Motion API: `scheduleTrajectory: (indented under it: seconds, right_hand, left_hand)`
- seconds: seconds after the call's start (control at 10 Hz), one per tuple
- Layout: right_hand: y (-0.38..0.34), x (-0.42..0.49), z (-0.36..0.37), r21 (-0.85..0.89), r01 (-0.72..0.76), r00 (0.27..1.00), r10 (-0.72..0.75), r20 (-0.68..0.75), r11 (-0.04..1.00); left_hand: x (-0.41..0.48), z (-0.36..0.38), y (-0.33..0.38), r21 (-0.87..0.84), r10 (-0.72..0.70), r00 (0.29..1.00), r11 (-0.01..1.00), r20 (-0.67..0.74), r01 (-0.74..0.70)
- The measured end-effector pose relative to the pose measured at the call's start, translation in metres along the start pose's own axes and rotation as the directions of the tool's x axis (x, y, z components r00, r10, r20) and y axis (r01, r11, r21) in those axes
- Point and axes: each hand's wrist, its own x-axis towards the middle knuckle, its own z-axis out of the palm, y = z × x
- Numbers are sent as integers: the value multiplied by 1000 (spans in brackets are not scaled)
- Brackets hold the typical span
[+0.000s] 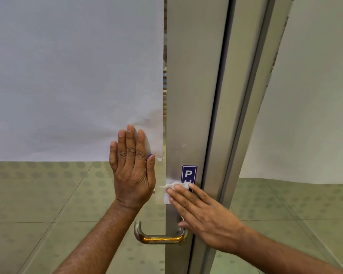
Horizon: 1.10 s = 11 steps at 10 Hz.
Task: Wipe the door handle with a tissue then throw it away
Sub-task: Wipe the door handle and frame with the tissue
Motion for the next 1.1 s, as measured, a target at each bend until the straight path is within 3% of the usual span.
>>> scheduleTrajectory:
  seconds: [0.1, 0.3, 0.4, 0.6, 0.8, 1.1]
  right_hand:
    - [8, -2, -5, -9, 19, 1000, -19, -17, 1000]
    - [17, 21, -22, 3, -127, 973, 125, -191, 992]
    - [18, 17, -18, 3, -88, 959, 86, -268, 996]
    - [26, 28, -18, 72, -62, 862, 90, -499, 995]
    - [25, 31, -20, 175, -42, 805, 137, -577, 984]
    - [24, 31, -7, 104, -19, 835, 73, -545, 994]
  left_hand:
    - [0, 0, 0, 0, -1, 1000, 1000, 3, 1]
    - [-1, 1, -1, 1, 0, 1000, 1000, -6, 0]
    - [-1, 1, -1, 4, -2, 1000, 1000, -6, 2]
    - [-1, 1, -1, 5, 3, 1000, 1000, -11, -3]
    - [-1, 2, 0, 1, 1, 1000, 1000, -13, -1]
    - [-2, 2, -1, 6, 0, 1000, 1000, -5, 0]
